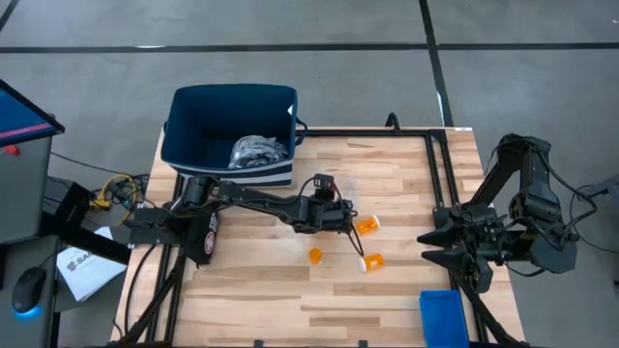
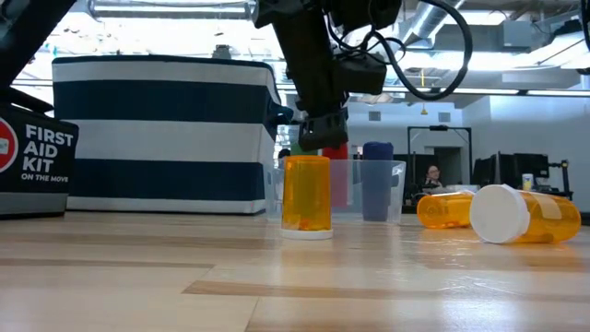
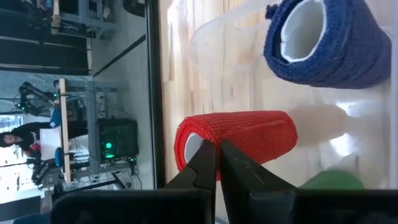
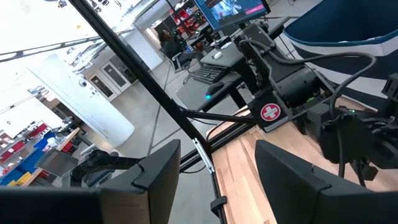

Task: Pick & place medical supplies in basket/bin
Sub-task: Put the red bandage into the transparent bin

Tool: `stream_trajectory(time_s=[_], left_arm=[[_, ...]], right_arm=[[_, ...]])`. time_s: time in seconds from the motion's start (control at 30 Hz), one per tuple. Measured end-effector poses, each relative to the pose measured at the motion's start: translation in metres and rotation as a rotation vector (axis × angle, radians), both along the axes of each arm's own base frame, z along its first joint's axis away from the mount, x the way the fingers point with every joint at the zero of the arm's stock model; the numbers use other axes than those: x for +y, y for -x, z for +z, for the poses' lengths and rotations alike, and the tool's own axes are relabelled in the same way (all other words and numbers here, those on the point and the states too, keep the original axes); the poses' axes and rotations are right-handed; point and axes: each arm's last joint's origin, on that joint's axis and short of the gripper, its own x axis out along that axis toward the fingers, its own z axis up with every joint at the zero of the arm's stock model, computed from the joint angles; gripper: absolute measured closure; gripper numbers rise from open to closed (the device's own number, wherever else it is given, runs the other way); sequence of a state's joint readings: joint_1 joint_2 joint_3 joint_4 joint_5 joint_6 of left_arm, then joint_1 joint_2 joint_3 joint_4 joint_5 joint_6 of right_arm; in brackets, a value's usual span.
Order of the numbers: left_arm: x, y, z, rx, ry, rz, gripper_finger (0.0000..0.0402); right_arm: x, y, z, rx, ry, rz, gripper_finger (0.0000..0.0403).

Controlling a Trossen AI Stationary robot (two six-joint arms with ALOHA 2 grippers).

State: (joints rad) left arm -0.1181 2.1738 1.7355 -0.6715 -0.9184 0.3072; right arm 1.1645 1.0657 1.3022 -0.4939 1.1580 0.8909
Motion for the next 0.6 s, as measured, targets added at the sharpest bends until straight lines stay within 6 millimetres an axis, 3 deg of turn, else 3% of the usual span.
stream_trajectory(time_s=[0.6], left_arm=[[-0.0038,-0.0003,-0.0008,0.012,0.044,-0.035,0.0396]], right_arm=[[0.0000,0.0000,-0.0001,0.001,0.001,0.000,0.0198]])
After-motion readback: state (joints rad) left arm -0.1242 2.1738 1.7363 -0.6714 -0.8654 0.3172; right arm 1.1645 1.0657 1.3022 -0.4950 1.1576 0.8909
